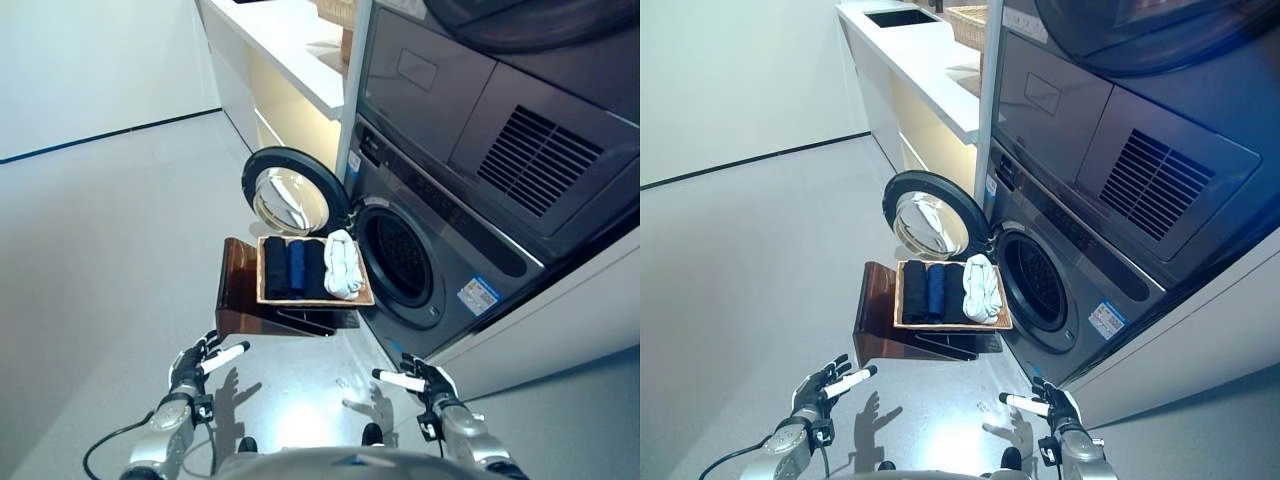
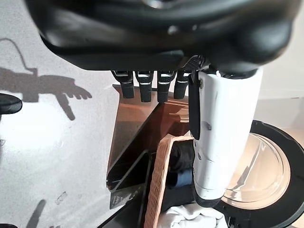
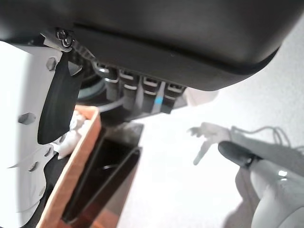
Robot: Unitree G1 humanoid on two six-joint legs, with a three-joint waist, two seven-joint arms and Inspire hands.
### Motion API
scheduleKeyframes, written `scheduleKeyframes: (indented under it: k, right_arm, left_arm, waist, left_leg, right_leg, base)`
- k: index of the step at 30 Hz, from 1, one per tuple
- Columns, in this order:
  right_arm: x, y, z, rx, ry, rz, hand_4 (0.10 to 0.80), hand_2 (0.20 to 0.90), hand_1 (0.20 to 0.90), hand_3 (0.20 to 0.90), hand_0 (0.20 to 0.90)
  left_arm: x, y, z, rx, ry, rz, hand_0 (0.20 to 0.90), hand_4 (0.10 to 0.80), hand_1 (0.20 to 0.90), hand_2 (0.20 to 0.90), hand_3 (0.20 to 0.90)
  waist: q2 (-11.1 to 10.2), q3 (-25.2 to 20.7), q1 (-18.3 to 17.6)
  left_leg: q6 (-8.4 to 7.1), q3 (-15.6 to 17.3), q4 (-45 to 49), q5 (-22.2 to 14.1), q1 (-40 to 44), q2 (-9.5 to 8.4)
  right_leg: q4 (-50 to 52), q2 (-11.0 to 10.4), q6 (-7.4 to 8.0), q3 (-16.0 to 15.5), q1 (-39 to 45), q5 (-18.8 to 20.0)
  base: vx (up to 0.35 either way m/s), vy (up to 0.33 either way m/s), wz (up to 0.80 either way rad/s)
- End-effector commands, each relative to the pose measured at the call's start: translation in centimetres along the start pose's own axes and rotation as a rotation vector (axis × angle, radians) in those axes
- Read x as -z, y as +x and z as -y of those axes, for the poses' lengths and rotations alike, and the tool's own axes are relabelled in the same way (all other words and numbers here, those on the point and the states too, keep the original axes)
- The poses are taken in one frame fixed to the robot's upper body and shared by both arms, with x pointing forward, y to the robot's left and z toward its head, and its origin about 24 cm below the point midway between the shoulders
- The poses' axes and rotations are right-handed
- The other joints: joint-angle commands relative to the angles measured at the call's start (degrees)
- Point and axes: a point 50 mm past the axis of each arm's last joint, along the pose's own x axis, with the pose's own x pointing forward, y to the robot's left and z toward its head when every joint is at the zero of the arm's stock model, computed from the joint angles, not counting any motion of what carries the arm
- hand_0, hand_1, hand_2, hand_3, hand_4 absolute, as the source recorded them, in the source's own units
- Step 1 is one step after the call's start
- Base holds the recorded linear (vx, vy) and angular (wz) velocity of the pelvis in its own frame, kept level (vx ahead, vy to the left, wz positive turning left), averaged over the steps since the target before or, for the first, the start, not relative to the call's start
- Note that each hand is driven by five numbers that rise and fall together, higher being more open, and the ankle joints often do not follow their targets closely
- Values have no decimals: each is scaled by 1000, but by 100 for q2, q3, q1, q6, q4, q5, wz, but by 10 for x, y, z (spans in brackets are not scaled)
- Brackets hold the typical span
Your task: Pick up the clothes and place them into the washing machine
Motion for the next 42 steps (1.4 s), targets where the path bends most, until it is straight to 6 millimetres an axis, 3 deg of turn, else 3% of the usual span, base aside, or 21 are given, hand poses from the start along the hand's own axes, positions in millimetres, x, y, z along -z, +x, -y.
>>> scheduleKeyframes:
  k: [1,4,7,8,10,14,21,23,27,29,32,35,37,40,42]
  right_arm:
    - [-38,5,13,28,-8,137,800,900,900,900,900]
    - [-37,5,12,20,24,136,800,900,900,900,900]
    - [-43,7,16,36,99,149,800,900,900,900,900]
    - [-50,7,16,44,109,168,800,900,900,900,900]
    - [-53,7,15,35,106,178,800,900,900,900,900]
    - [-49,6,13,21,139,173,800,900,900,900,900]
    - [-41,8,15,30,101,129,800,900,900,900,900]
    - [-37,7,18,39,82,116,800,900,900,900,900]
    - [-28,4,25,66,94,95,800,900,900,900,900]
    - [-28,3,27,73,110,102,800,900,900,900,900]
    - [-25,2,28,70,120,97,800,900,900,900,900]
    - [-22,3,28,74,131,81,800,900,900,900,900]
    - [-20,3,28,75,130,74,800,900,900,900,900]
    - [-15,1,29,74,126,60,800,900,900,900,900]
    - [-10,0,29,72,130,49,800,900,900,900,900]
  left_arm:
    - [-32,6,-1,7,-5,122,900,800,900,900,900]
    - [-35,5,-5,-12,-14,133,900,800,900,900,900]
    - [-43,7,-2,-5,-8,160,900,800,900,900,900]
    - [-41,6,-2,-8,-24,156,900,800,900,900,900]
    - [-38,5,-5,-13,-42,145,900,800,900,900,900]
    - [-33,5,-5,5,-14,127,900,800,900,900,900]
    - [-42,7,-10,-11,23,149,900,800,900,900,900]
    - [-45,7,-11,-9,26,160,900,800,900,900,900]
    - [-46,5,-13,-4,55,160,900,800,900,900,900]
    - [-48,5,-15,-8,59,163,900,800,900,900,900]
    - [-49,5,-18,-12,52,169,900,800,900,900,900]
    - [-50,5,-21,-22,46,174,900,800,900,900,900]
    - [-50,4,-23,-29,41,177,900,800,900,900,900]
    - [-44,3,-25,-30,43,160,900,800,900,900,900]
    - [-40,2,-25,-23,48,149,900,800,900,900,900]
  waist:
    - [-67,159,-49]
    - [-177,234,-8]
    - [-270,461,60]
    - [-266,437,98]
    - [-257,380,111]
    - [-120,260,-8]
    - [-44,342,0]
    - [-17,388,-18]
    - [106,554,-154]
    - [159,620,-223]
    - [77,584,-342]
    - [-39,606,-498]
    - [-70,636,-535]
    - [-95,601,-560]
    - [-117,575,-625]
  left_leg:
    - [12,-178,101,122,-44,-74]
    - [-44,-302,728,-8,-330,-16]
    - [-10,-505,1508,-44,-892,-393]
    - [98,-538,1206,-66,-1098,-612]
    - [148,-653,1137,-109,-1114,-704]
    - [257,-239,771,-76,-779,-619]
    - [542,-31,754,-318,-488,-856]
    - [683,-19,765,-386,-392,-992]
    - [878,-83,720,-466,-103,-1104]
    - [846,-117,728,-506,-21,-1066]
    - [756,-195,627,-615,183,-1085]
    - [682,-332,513,-808,497,-1134]
    - [639,-355,421,-914,719,-1091]
    - [568,-381,271,-982,985,-999]
    - [515,-474,196,-1017,1129,-933]
  right_leg:
    - [101,468,-217,158,350,-504]
    - [126,565,-323,218,361,-549]
    - [100,491,-329,208,288,-454]
    - [90,417,-232,154,139,-380]
    - [132,381,-193,234,14,-340]
    - [259,235,-114,275,92,-398]
    - [1094,-172,56,458,-34,-570]
    - [1700,-328,87,507,-242,-451]
    - [3102,-510,-74,554,-831,157]
    - [3186,-507,-85,411,-1077,114]
    - [2301,-467,17,315,-1251,145]
    - [1039,-428,242,389,-1451,512]
    - [493,-349,379,260,-1587,796]
    - [162,-211,438,-79,-1655,998]
    - [174,-191,450,-26,-1705,1137]
  base:
    - [10,-75,-1]
    - [-8,-97,2]
    - [-105,-27,10]
    - [-57,31,29]
    - [3,79,15]
    - [82,180,-32]
    - [48,187,3]
    - [35,207,-14]
    - [51,247,-2]
    - [101,104,2]
    - [212,-58,15]
    - [293,-85,-5]
    - [265,-45,-19]
    - [226,-45,11]
    - [252,-74,59]
